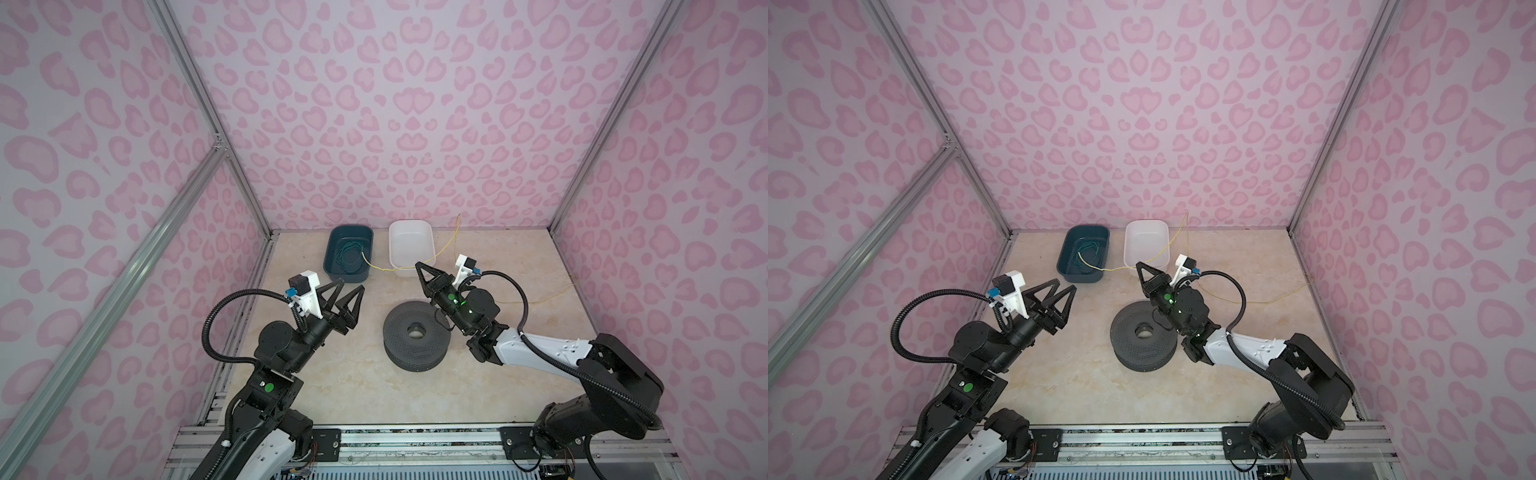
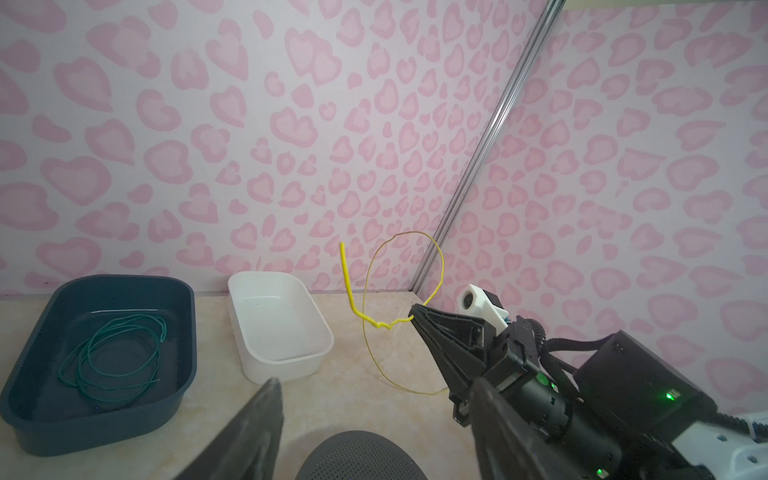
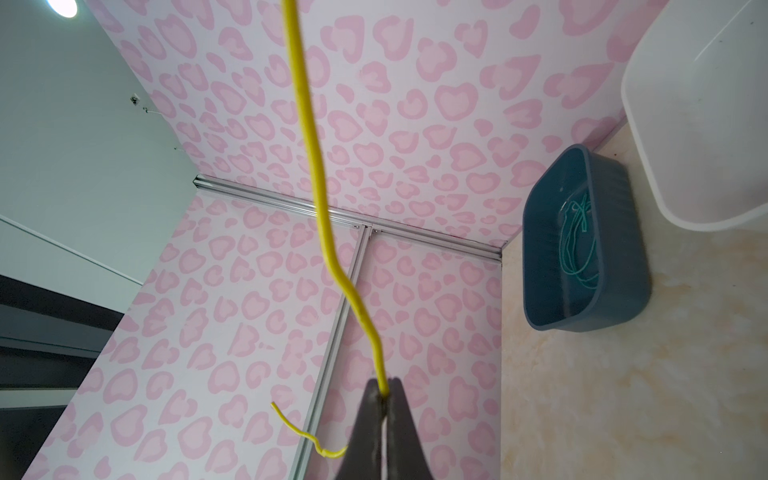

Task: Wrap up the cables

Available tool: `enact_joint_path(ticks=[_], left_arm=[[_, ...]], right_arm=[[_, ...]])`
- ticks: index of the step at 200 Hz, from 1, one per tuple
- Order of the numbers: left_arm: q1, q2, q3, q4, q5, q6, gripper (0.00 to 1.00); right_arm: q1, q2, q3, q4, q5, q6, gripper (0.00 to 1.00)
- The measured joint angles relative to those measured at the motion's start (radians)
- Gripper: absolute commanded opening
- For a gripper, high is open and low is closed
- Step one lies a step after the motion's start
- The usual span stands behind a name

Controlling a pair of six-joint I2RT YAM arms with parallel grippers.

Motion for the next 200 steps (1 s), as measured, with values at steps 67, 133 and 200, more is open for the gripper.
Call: enact_joint_path(ticks=[67, 133, 200], left_arm=[[0.002, 0.176, -0.034, 0.232, 0.111, -0.125, 0.64], [0.019, 0.342, 0.014, 0.401, 0.162, -0.125, 0.47], [0.029, 0.380, 0.041, 0.445, 0.150, -0.124, 0.23]], right_arm=[[0.018, -0.008, -0.013, 0.000, 0.018, -0.002, 0.00], [0.022, -0.030, -0.015, 0.001, 0.020, -0.003, 0.00], [0.035, -0.030, -0.015, 0.001, 0.015, 0.000, 0.00]])
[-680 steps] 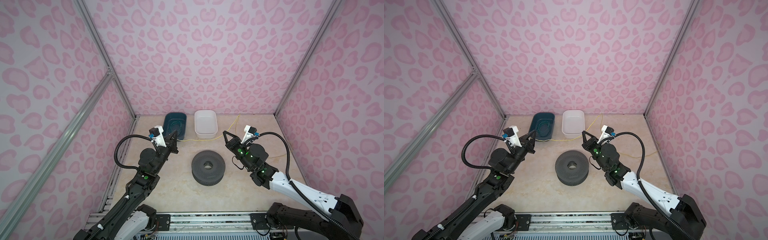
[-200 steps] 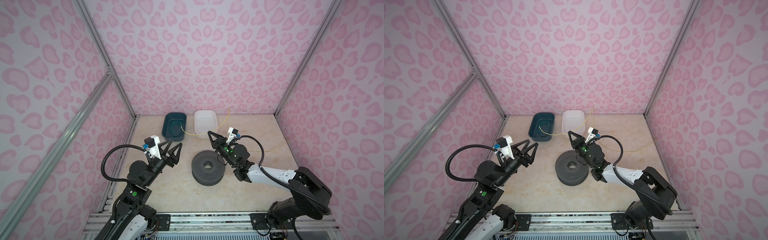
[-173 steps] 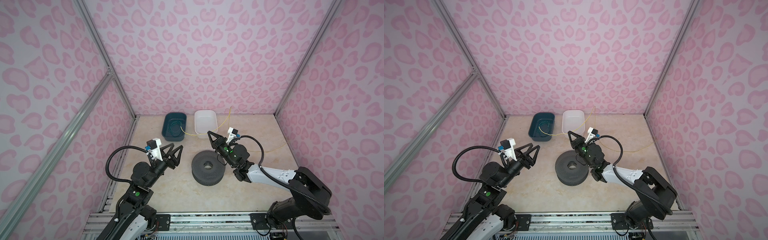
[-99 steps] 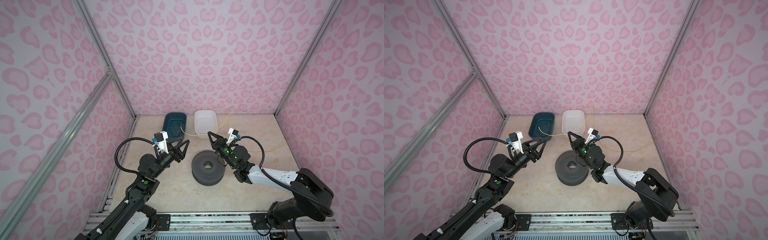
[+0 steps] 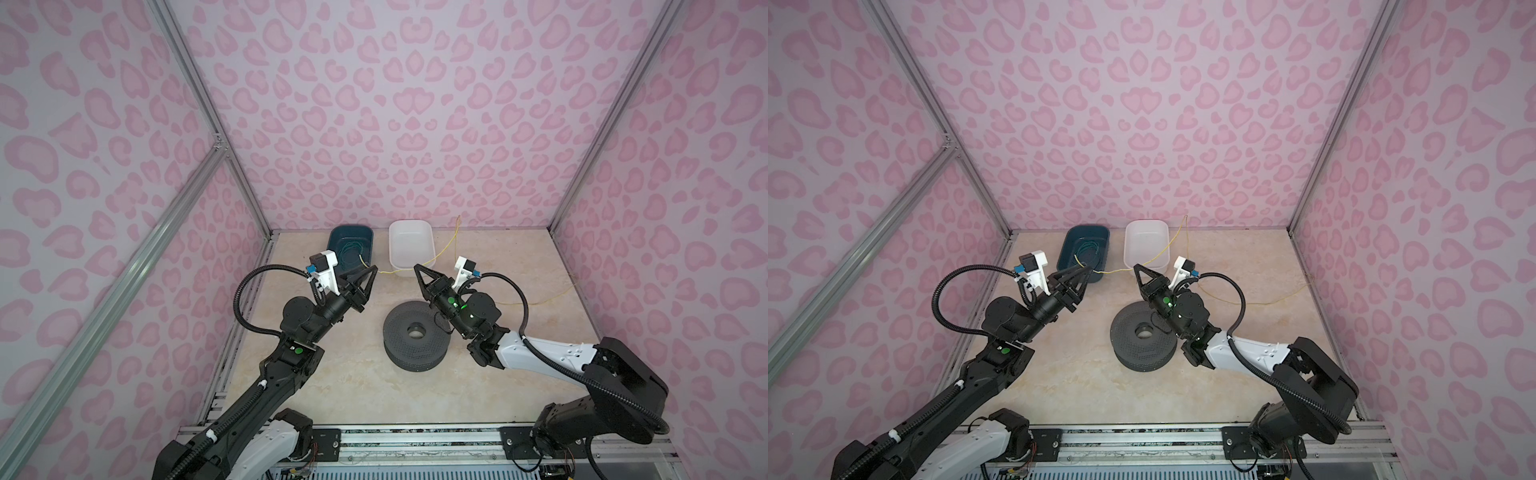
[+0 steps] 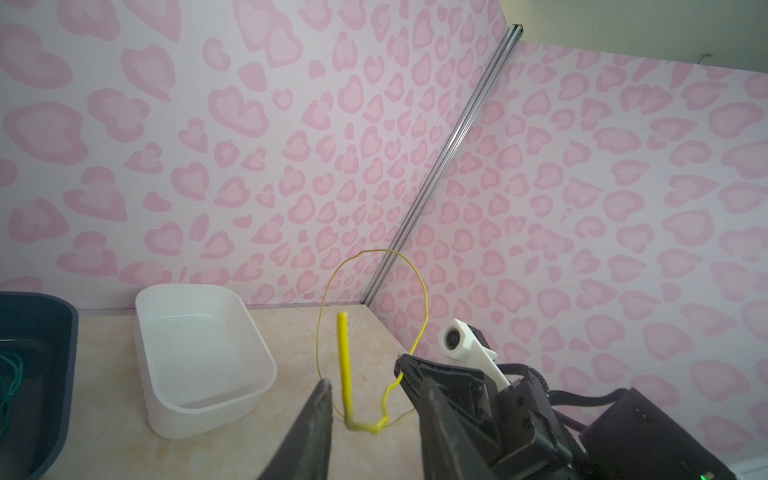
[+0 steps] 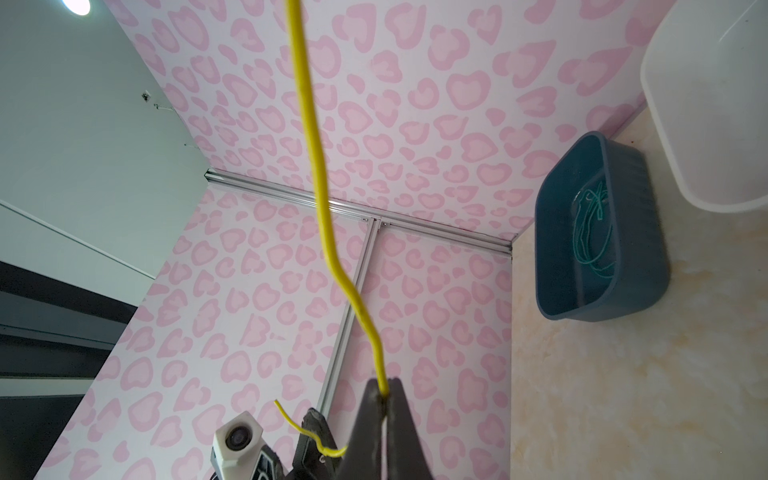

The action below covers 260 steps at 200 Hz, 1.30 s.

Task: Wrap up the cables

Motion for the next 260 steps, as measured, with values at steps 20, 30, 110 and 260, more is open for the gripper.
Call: enact_joint_path(ticks=[20, 30, 110, 260], left_arm=[[0.001, 0.004, 0.005, 0.001, -0.006, 0.004, 0.11], [0.002, 0.004, 0.005, 0.002, -0.010, 0.005, 0.06], [0.003, -0.026, 0.025, -0.060, -0.068, 0.038, 0.04], [0.006, 0.041, 0.173, -0.339, -0.019, 0.137, 0.04]], right_arm=[[0.006, 0.002, 0.000, 0.001, 0.000, 0.000, 0.00], [0.011, 0.005, 0.000, 0.003, 0.000, 0.001, 0.00], [0.008, -0.010, -0.013, -0.040, -0.067, -0.025, 0.45], [-0.011, -0.767, -0.301, -0.972, 0.205, -0.309, 0.44]])
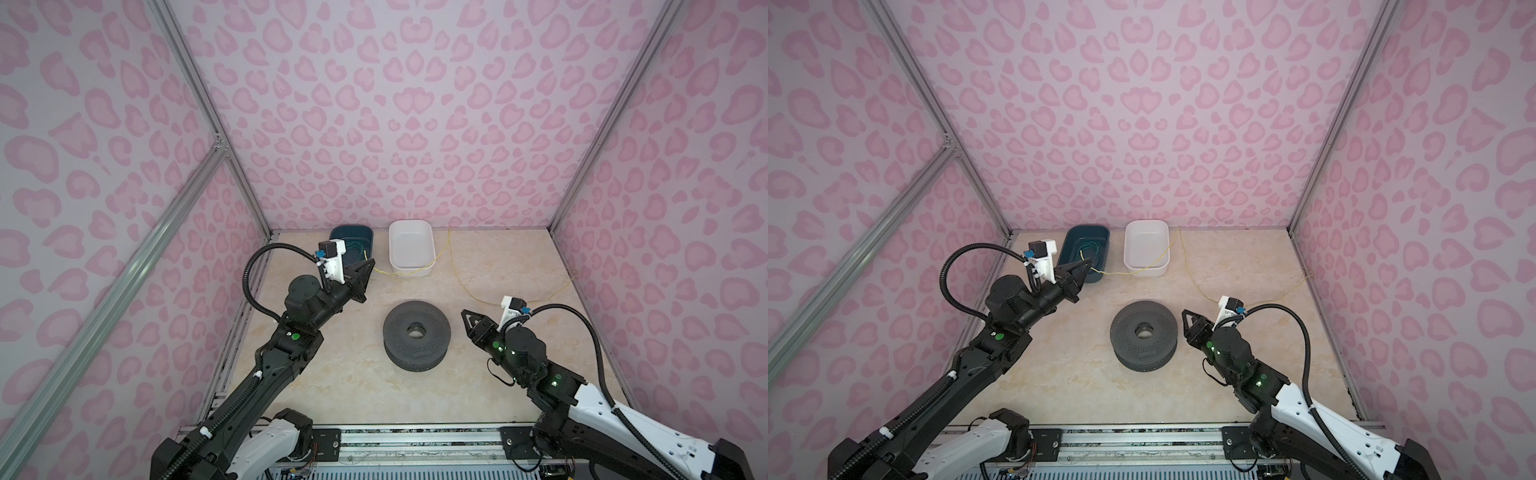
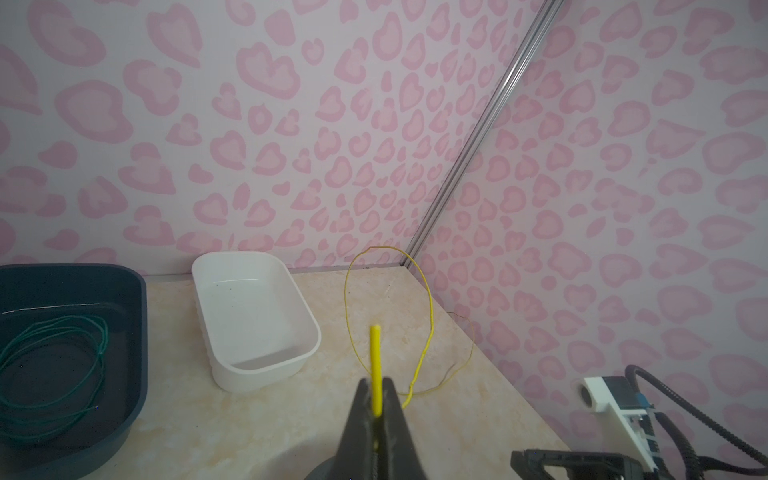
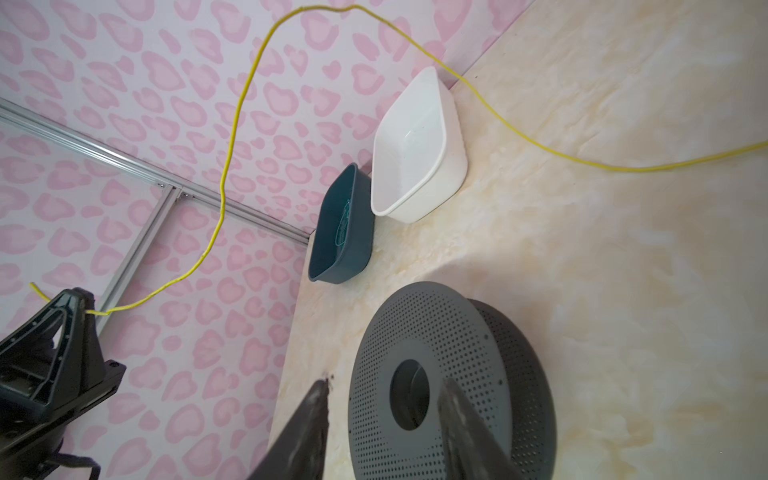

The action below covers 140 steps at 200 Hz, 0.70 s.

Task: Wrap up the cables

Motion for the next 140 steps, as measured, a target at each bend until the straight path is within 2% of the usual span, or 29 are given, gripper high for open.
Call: enact_joint_path(ticks=[22, 52, 71, 103, 140], left_arm=[[0.000, 0.006, -0.013, 0.005, 0.013, -0.001, 0.04], [0.000, 0.037, -0.011, -0.003, 0.045, -0.010, 0.04], [0.000, 0.039, -0.005, -0.014, 0.067, -0.019, 0.04], [0.000, 0.038, -0.003, -0.013, 0.094, -0.026, 0.04], [0.000, 0.035, 0.005, -0.020, 0.113, -0.025, 0.04]], right_arm=[[-0.018, -0.053, -0.002, -0.130, 0.014, 0.001, 0.40], [-0.037, -0.057, -0.037, -0.204, -0.061, 0.027, 0.44], [-0.037, -0.031, -0.087, -0.192, -0.117, 0.058, 0.47], [-0.038, 0.058, -0.157, -0.069, -0.164, 0.105, 0.55], [-0.037, 0.261, -0.085, 0.010, -0.246, 0.103, 0.60]])
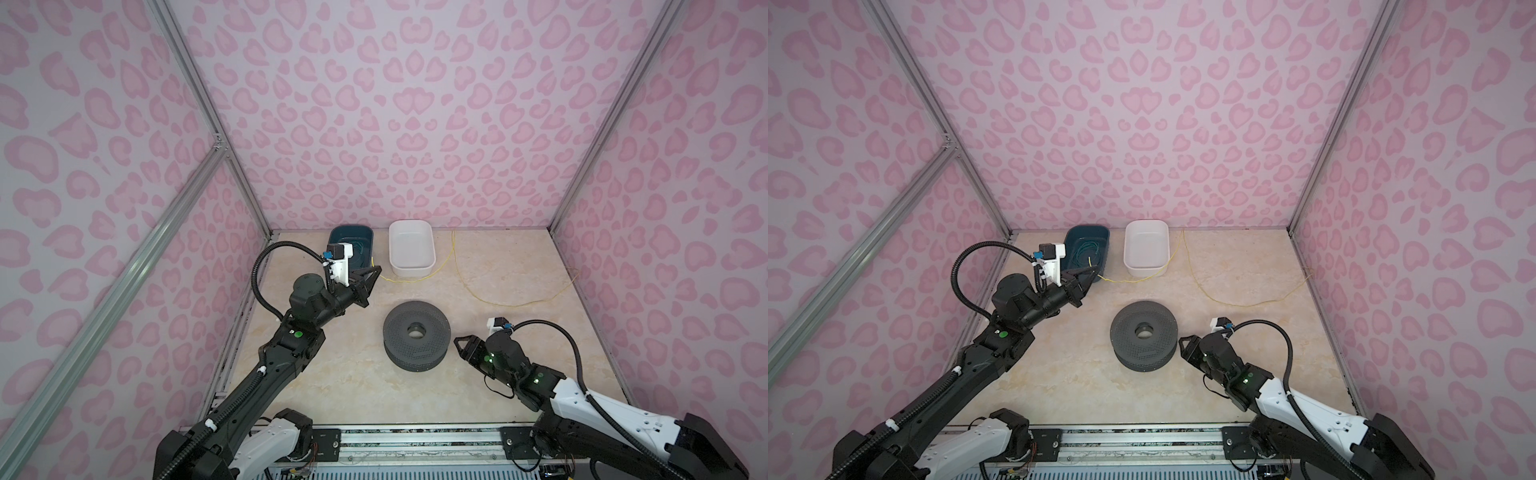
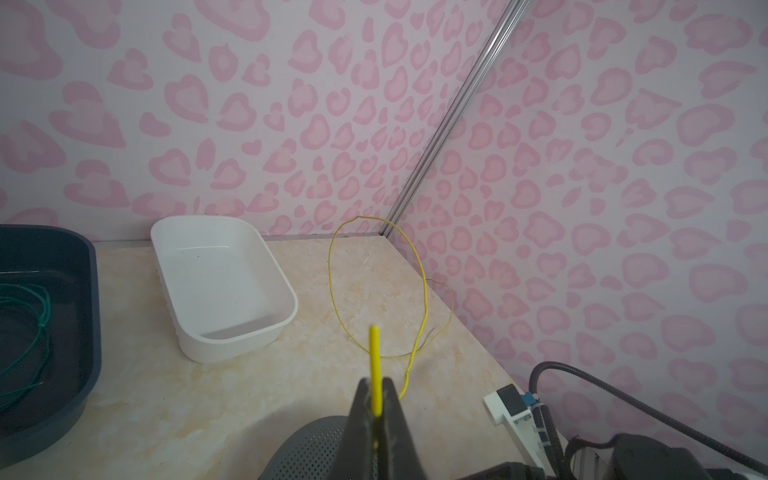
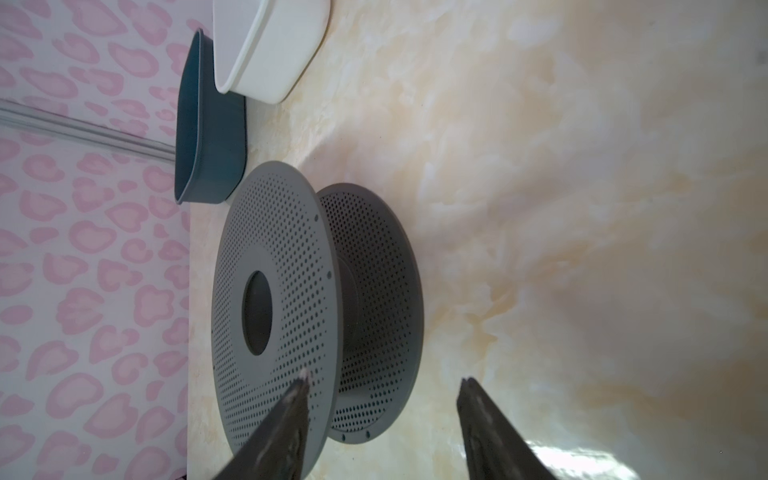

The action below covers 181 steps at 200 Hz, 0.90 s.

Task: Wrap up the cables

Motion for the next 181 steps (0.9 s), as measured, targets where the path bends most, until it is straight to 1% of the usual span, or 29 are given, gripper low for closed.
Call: enact_joint_path(ticks=[21, 39, 52, 65, 80, 123, 166, 181], left_arm=[[0.000, -0.005, 0.000, -0.001, 0.007, 0.003, 0.04], [-0.001, -0.004, 0.000, -0.001, 0.014, 0.002, 0.04], [-0.002, 0.004, 0.000, 0.003, 0.022, 0.000, 0.04], [-0.005, 0.013, 0.000, 0.001, 0.031, -0.003, 0.04], [-0.006, 0.013, 0.000, 0.001, 0.040, -0.009, 0.04], [-0.008, -0.011, 0.001, 0.001, 0.058, -0.008, 0.04], [-0.008, -0.010, 0.006, -0.003, 0.066, 0.003, 0.04], [-0.008, -0.005, 0.006, -0.004, 0.066, 0.008, 0.04]], right_arm=[[0.027, 0.056, 0.042, 0.050, -0.007, -0.008, 0.60], [0.030, 0.074, 0.011, 0.111, -0.006, 0.021, 0.59], [0.018, 0.084, -0.011, 0.122, -0.002, 0.053, 0.58], [0.013, 0.097, -0.018, 0.138, 0.000, 0.056, 0.57], [0.001, 0.119, -0.020, 0.189, -0.037, 0.054, 0.57], [-0.066, 0.216, -0.018, 0.310, -0.148, 0.037, 0.53], [-0.154, 0.336, -0.024, 0.458, -0.266, 0.033, 0.41], [-0.167, 0.405, -0.009, 0.519, -0.318, 0.025, 0.34]])
